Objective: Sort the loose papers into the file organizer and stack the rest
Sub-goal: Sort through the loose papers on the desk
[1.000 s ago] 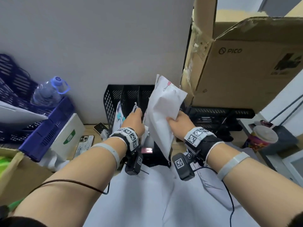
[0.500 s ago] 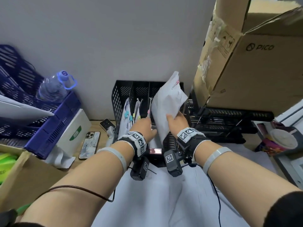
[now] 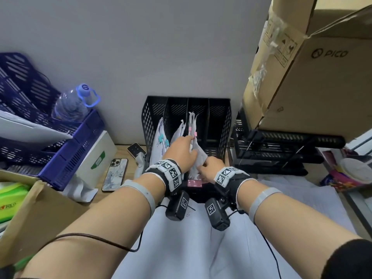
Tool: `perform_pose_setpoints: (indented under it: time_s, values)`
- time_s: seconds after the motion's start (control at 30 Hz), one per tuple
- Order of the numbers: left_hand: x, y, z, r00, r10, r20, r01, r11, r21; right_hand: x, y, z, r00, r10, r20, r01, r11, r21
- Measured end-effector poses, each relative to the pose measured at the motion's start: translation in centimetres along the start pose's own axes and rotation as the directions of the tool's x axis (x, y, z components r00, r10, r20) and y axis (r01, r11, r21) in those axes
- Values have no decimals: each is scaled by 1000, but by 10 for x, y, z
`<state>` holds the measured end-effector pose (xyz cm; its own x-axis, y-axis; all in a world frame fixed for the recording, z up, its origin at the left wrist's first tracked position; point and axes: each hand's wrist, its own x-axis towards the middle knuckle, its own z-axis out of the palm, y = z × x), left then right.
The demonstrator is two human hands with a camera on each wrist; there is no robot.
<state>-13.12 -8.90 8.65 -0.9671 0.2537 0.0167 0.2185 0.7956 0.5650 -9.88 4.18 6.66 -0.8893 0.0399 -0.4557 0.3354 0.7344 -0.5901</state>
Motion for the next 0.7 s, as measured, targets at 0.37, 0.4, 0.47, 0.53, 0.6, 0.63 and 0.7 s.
perform_pose_setpoints:
  time_s: [0.37, 0.4, 0.47, 0.53, 0.6, 0.63, 0.7]
  values:
    - [-21, 66, 85, 983, 131, 127, -96, 963, -252, -38, 129, -9, 994, 107, -2, -105, 979, 173]
    - [-25, 74, 100, 974, 123, 188, -71, 963, -261, -44, 149, -13, 990, 138, -6, -137, 984, 114]
    - [-36, 87, 132, 940, 78, 332, 30, 951, -307, -56, 192, -22, 980, 200, -10, -199, 980, 26]
    - [-48, 97, 167, 873, -8, 487, 202, 917, -345, -65, 234, -31, 965, 260, -12, -261, 965, -30]
    - [-59, 101, 201, 803, -110, 586, 357, 876, -325, -72, 270, -39, 953, 303, 9, -298, 943, -146]
    - [-64, 103, 217, 773, -156, 615, 414, 858, -303, -74, 287, -41, 953, 302, 37, -288, 936, -204]
    - [-72, 106, 245, 729, -229, 645, 490, 833, -257, -79, 313, -43, 951, 286, 116, -255, 939, -229]
